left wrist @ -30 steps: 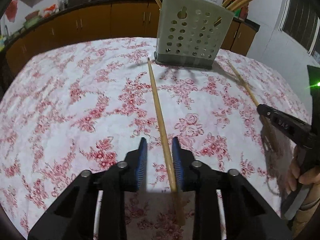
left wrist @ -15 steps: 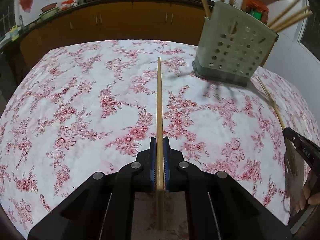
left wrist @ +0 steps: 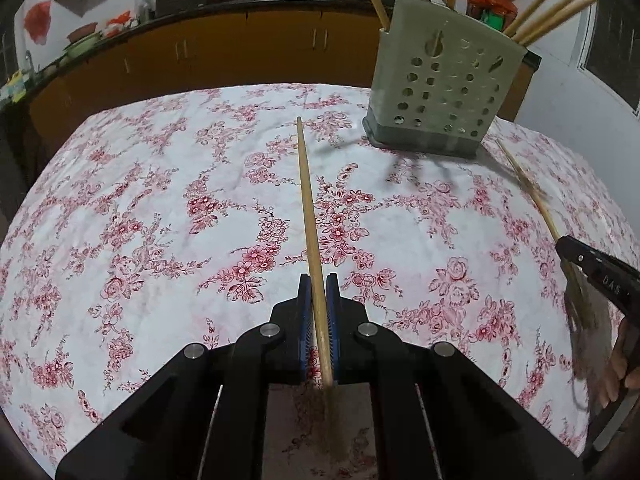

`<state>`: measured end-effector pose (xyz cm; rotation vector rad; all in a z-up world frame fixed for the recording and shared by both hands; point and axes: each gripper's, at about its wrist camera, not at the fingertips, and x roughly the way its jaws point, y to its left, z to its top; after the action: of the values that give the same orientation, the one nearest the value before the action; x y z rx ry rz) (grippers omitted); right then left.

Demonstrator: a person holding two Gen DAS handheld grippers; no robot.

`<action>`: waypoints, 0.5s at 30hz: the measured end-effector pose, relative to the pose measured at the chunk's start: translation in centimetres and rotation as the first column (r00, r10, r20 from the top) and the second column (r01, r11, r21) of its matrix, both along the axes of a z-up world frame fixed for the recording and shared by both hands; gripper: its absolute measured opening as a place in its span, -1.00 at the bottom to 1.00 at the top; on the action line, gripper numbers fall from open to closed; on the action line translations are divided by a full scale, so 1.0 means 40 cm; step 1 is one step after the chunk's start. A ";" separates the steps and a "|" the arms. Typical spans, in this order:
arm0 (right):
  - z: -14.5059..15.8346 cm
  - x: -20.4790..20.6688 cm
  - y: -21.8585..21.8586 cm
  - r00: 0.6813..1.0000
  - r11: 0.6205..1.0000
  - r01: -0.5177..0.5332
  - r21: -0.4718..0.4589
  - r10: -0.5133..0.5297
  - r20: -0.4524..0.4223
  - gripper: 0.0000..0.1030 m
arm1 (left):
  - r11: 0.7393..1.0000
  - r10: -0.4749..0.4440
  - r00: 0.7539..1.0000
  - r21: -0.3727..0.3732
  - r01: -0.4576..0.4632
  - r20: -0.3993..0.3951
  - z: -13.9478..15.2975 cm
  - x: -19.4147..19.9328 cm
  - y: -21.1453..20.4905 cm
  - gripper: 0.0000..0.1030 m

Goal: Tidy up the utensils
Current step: 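Lift the chopstick upright with the right tool over the green holder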

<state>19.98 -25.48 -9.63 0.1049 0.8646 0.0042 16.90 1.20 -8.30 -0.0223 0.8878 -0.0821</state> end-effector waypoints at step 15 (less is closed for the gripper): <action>-0.001 0.001 -0.001 1.000 1.000 0.000 0.000 0.000 -0.001 -0.82 | 1.000 0.006 1.000 -0.006 -0.006 -0.001 0.004 -0.004 0.003 -0.84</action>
<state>20.04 -25.52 -9.68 0.1052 0.8654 0.0043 16.73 1.34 -8.12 -0.0309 0.8883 -0.0792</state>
